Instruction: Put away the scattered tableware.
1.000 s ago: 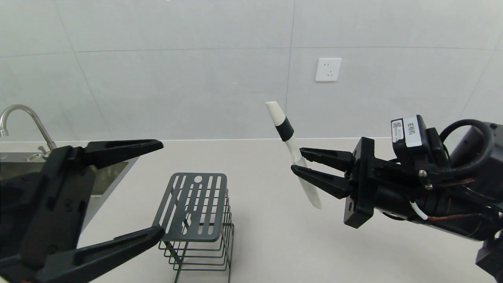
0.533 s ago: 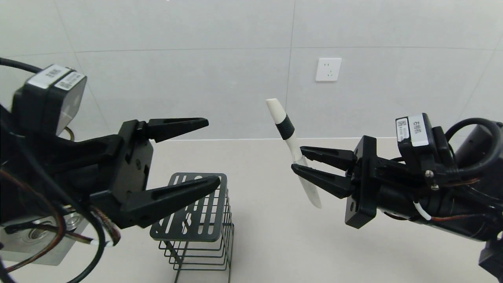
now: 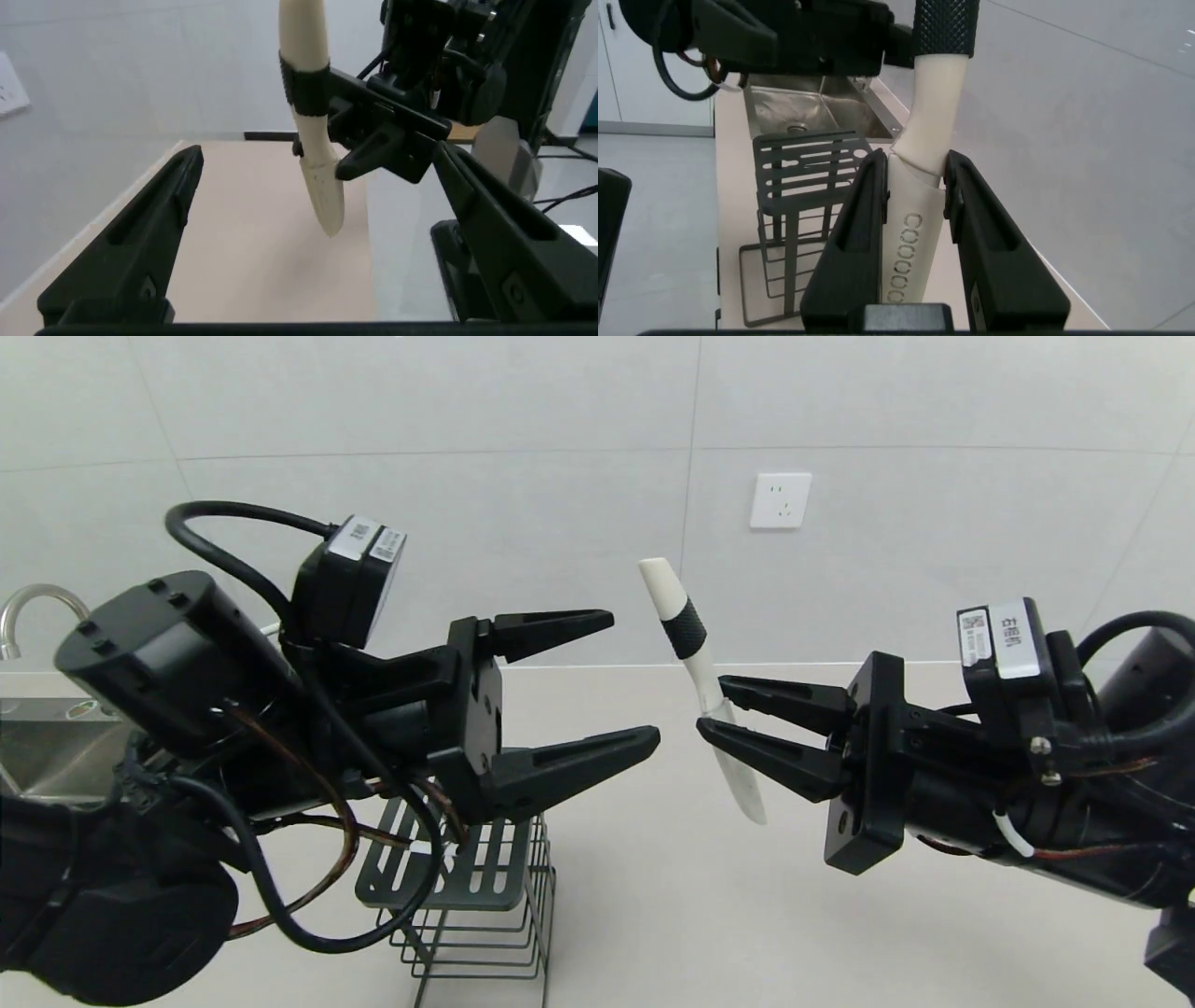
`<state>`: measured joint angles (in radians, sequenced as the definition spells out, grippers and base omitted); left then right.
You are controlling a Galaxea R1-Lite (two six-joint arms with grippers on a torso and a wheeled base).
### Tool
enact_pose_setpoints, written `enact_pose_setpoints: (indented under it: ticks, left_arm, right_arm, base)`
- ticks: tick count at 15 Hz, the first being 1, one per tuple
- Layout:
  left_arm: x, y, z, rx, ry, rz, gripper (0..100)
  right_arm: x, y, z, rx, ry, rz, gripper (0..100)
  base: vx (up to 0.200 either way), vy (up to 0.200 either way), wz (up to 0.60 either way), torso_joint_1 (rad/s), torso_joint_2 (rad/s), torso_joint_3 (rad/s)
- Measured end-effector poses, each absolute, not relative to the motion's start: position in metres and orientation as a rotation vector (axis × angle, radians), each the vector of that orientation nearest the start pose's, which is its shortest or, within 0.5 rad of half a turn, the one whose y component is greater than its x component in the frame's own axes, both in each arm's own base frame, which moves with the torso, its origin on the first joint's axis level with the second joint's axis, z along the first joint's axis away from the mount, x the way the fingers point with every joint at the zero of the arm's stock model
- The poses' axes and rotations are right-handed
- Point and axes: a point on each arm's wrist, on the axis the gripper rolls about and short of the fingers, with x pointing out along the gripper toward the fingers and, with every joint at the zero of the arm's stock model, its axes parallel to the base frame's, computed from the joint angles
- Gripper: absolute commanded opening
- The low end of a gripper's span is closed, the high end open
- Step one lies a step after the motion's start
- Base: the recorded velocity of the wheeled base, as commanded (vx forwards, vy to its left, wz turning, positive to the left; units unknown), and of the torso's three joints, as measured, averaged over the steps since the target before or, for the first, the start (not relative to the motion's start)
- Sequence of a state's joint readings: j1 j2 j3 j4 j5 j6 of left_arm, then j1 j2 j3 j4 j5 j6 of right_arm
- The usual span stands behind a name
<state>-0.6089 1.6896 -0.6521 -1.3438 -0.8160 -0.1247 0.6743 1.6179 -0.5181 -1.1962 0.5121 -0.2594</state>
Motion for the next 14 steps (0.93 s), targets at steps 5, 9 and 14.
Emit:
enact_pose_setpoints:
  ticks: [5,9,14]
  left_arm:
    - [0.228,-0.189,0.215,-0.129,-0.221,-1.467,100]
    - [0.227,-0.208,0.219,-0.16,-0.228,-1.514,100]
    - [0.23,-0.215,0.226,-0.192,-0.237,-1.516,100]
  right_arm:
    - [0.193,0.169,0.189,-0.22,-0.26,1.169,0]
    - [0.191,0.173,0.19,-0.218,-0.27,1.184,0]
    - [0.191,0.173,0.192,-0.215,-0.276,1.183,0]
  base:
    - [0.0,0.0,0.0,0.0,0.0,0.0]
    - [0.0,0.0,0.0,0.0,0.0,0.0]
    - [0.0,0.0,0.0,0.0,0.0,0.0]
